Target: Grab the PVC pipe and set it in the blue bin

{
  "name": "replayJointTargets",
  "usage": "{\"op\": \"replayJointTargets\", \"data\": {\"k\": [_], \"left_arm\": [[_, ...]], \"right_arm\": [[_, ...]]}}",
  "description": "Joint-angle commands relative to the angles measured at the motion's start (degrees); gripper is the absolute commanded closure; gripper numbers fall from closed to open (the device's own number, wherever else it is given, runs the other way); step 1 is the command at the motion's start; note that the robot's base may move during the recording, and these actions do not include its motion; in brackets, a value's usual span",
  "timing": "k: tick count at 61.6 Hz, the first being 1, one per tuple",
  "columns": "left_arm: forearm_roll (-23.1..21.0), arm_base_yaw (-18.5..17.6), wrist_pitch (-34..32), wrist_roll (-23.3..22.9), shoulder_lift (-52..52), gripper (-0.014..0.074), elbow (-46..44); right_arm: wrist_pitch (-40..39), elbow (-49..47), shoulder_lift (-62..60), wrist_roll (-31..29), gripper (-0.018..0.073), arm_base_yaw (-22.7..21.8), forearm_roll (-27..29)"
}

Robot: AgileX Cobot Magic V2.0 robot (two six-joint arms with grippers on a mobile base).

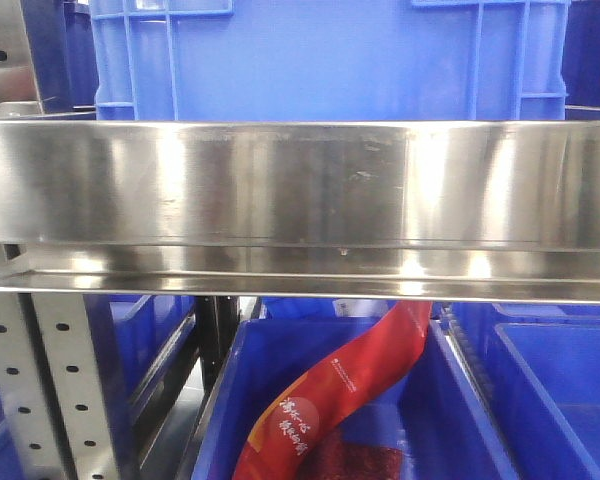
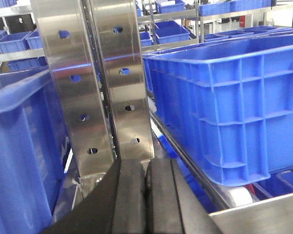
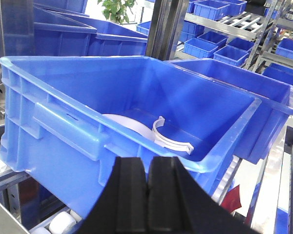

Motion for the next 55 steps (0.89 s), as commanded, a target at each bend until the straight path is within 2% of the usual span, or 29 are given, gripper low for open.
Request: {"op": "replayJointTargets", "data": {"k": [1, 32, 39, 55], "left_arm": [[0.13, 0.09, -4.71, -0.36, -0.21, 0.0707, 1.62], [0.84, 0.37, -8.03, -0.14, -0.21, 0.0707, 8.01], [0.84, 2.42, -8.45, -0.14, -0.21, 0.0707, 8.88], [-0.15, 9.86, -8.46, -0.14, -0.21, 0.0707, 9.10]], "right_arm": [[-0.76, 0.07, -0.40, 0.00, 0.0722, -0.31, -0.15], [-0.76, 0.07, -0.40, 0.00, 0.0722, -0.31, -0.15], [-0.76, 0.07, -0.40, 0.00, 0.0722, -0.31, -0.15], [-0.76, 0.07, -0.40, 0.00, 0.0722, -0.31, -0.15]]}}
